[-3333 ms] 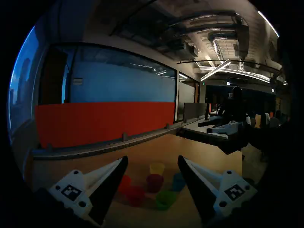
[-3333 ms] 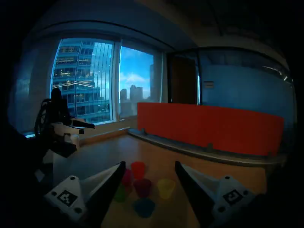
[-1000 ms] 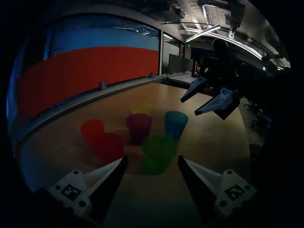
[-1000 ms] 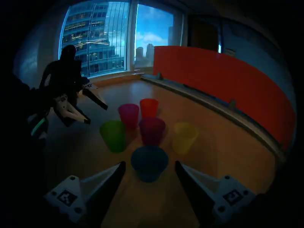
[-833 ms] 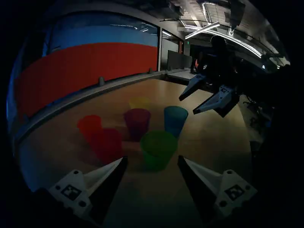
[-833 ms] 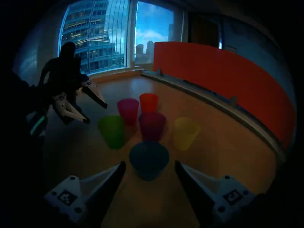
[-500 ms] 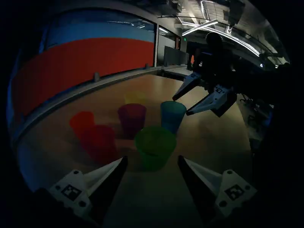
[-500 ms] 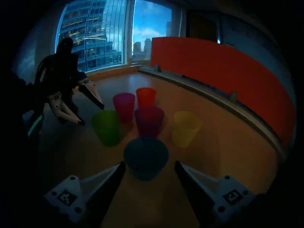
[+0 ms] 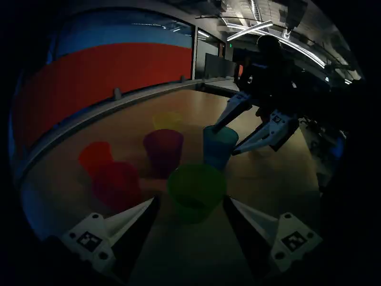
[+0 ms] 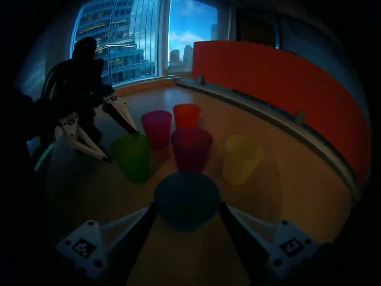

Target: Pour water

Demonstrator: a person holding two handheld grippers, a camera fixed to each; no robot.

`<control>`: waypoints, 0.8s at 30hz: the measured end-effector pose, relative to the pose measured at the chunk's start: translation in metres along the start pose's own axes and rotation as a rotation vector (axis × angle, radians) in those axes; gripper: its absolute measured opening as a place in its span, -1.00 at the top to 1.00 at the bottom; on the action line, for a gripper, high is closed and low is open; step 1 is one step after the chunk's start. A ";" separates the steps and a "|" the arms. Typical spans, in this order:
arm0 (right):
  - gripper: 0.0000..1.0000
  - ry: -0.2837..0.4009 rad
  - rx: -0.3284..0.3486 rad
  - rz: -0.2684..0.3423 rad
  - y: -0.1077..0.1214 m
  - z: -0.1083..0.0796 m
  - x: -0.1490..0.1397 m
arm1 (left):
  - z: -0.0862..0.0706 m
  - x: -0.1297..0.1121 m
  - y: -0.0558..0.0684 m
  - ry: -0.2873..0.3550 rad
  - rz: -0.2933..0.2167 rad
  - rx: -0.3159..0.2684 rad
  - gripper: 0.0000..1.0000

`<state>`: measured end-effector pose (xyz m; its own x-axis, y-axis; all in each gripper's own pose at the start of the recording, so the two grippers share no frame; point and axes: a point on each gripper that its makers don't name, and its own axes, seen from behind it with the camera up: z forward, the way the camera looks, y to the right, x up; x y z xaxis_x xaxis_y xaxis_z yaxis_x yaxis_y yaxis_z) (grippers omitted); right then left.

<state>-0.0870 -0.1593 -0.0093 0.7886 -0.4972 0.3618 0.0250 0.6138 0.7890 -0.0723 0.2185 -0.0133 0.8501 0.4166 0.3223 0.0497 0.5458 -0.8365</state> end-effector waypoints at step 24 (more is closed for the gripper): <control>-1.00 -0.008 0.018 0.001 0.002 0.013 0.001 | 0.028 0.011 0.006 -0.016 0.028 -0.028 -0.96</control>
<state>-0.0945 -0.1662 -0.0009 0.7835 -0.5016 0.3667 0.0129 0.6031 0.7975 -0.0768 0.2465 -0.0020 0.8426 0.4433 0.3059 0.0410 0.5135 -0.8571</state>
